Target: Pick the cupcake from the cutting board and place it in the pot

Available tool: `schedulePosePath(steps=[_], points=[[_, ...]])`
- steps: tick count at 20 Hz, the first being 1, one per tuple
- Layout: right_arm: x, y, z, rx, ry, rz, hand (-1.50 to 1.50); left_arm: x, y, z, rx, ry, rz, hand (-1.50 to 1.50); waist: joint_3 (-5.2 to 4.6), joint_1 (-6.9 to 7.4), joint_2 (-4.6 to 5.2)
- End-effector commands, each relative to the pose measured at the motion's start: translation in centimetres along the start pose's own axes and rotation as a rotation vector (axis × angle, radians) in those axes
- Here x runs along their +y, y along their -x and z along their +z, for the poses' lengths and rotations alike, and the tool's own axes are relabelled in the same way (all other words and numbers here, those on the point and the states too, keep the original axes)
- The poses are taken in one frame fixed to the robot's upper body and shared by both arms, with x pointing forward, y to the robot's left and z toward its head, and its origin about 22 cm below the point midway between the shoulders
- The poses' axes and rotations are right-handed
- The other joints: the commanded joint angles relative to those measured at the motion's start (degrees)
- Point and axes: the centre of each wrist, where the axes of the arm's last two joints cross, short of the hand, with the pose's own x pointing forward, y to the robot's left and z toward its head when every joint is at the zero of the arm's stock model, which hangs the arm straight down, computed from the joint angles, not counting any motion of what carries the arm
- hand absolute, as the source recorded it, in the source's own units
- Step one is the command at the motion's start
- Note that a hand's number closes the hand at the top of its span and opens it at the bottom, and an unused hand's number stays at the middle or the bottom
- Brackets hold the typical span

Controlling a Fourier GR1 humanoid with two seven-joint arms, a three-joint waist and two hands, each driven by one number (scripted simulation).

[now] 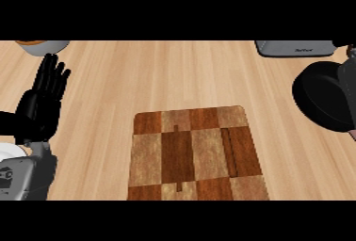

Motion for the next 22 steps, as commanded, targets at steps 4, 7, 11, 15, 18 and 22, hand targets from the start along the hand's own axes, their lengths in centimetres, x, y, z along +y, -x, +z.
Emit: schedulePosePath(steps=[4,7,11,15,18,22], points=[[2.4,5.3,-0.9,0.137,0.001,-0.025,1.5,-0.1,0.2,-0.6,0.003,0.001,0.014,0.0,0.0,0.47,0.32],[2.8,7.6,-3.5,0.16,-0.017,-0.002,1.5,-1.7,0.5,1.2,-0.004,0.011,0.001,0.0,0.03,1.18,0.38],[6.3,9.9,-2.7,0.213,-0.184,-0.017,1.5,-0.6,0.2,-0.9,-0.012,0.036,0.017,0.0,0.06,1.41,0.84],[6.3,10.4,-3.1,0.311,-0.298,-0.211,-1.5,-1.1,0.6,-0.4,-0.006,0.03,-0.005,0.0,0.11,1.44,0.79],[7.6,12.7,-3.6,0.224,-0.345,-0.221,-1.5,0.4,0.0,0.4,-0.001,0.024,0.009,0.0,0.07,1.55,0.55],[7.4,11.0,-3.5,0.131,-0.277,-0.296,-1.5,-3.5,-0.6,-0.7,-0.009,0.027,0.019,0.0,0.09,1.86,0.71]])
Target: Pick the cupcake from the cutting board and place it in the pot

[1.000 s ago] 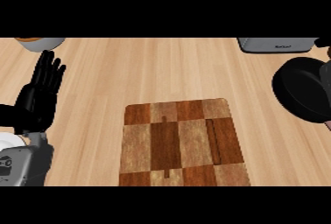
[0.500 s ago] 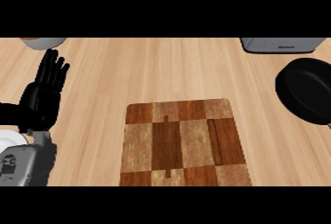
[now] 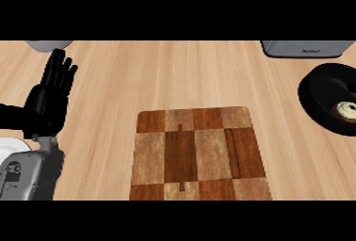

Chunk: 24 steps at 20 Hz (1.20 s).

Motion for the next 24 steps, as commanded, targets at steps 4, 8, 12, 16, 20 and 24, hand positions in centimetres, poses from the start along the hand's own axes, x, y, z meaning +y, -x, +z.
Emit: schedulePosePath(steps=[4,8,12,16,20,24], points=[[-0.6,-2.0,0.6,-0.098,0.127,-0.256,-1.5,1.0,0.2,0.5,0.01,0.013,0.001,0.0,-0.02,0.67,0.02],[-1.4,-0.1,0.0,-0.03,0.181,-0.397,-1.5,1.0,0.7,1.0,0.013,-0.007,0.002,0.0,-0.04,-0.29,-0.24],[-3.3,-0.2,0.7,0.003,0.232,-0.552,-1.5,1.6,1.3,0.7,0.01,-0.014,-0.011,0.0,-0.1,-1.18,-0.43],[-4.0,3.0,0.4,0.02,0.309,-0.63,-1.5,1.3,1.5,0.4,0.006,-0.031,-0.002,0.0,-0.1,-1.37,-0.39],[-6.6,5.0,2.0,-0.016,0.35,-0.685,-1.5,1.3,1.2,-0.1,0.01,-0.021,-0.005,0.0,-0.13,-1.51,-0.49],[-9.0,9.4,2.0,-0.033,0.389,-0.699,-1.5,2.0,0.9,2.2,0.018,-0.009,-0.007,0.0,-0.1,-1.0,-0.48]])
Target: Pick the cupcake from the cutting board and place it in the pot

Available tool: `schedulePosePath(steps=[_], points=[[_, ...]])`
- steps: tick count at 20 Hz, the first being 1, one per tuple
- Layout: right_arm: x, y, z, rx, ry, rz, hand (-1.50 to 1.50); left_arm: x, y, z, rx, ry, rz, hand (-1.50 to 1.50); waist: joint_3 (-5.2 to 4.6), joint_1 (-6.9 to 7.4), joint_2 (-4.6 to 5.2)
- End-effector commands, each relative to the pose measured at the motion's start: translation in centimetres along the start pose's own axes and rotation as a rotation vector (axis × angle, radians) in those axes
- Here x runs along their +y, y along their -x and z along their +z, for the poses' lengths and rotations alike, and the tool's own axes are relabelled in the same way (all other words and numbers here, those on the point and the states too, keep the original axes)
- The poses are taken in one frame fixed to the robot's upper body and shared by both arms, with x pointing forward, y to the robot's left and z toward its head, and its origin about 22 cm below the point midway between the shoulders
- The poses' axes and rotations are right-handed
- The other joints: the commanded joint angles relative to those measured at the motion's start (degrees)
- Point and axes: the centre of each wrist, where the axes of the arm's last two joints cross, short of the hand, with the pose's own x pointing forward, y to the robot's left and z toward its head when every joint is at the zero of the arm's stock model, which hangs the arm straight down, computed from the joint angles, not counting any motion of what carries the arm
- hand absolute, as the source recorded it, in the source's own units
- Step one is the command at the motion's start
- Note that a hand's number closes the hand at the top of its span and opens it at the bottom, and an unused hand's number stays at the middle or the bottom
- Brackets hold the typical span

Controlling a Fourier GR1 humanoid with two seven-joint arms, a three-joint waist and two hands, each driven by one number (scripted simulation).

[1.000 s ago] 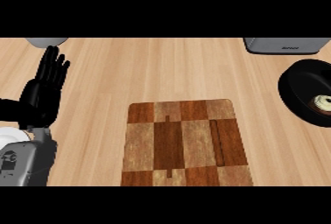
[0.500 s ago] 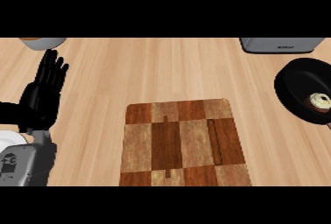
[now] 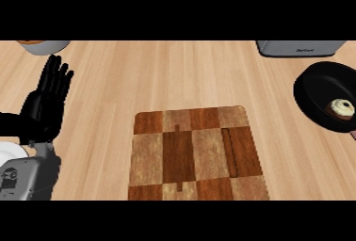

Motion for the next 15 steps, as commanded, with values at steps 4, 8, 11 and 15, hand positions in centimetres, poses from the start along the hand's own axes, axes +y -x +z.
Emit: schedulePosePath(steps=[4,8,11,15], points=[[-8.6,3.3,0.5,-0.01,0.052,-0.035,-1.5,-0.4,0.4,0.3,0.003,-0.017,0.006,0.0,0.0,-0.41,0.0],[-12.2,4.3,1.4,-0.004,0.076,-0.041,-1.5,-0.7,0.6,0.3,0.028,-0.016,0.0,0.0,0.01,-0.08,0.07],[-13.2,6.5,0.8,-0.013,0.093,-0.024,-1.5,-0.8,-0.6,-0.7,-0.01,-0.006,-0.006,0.0,0.04,0.23,0.19],[-17.5,6.7,1.7,0.003,0.1,-0.033,-1.5,0.8,-0.9,0.9,0.0,-0.008,-0.002,0.0,0.03,0.16,0.04]])
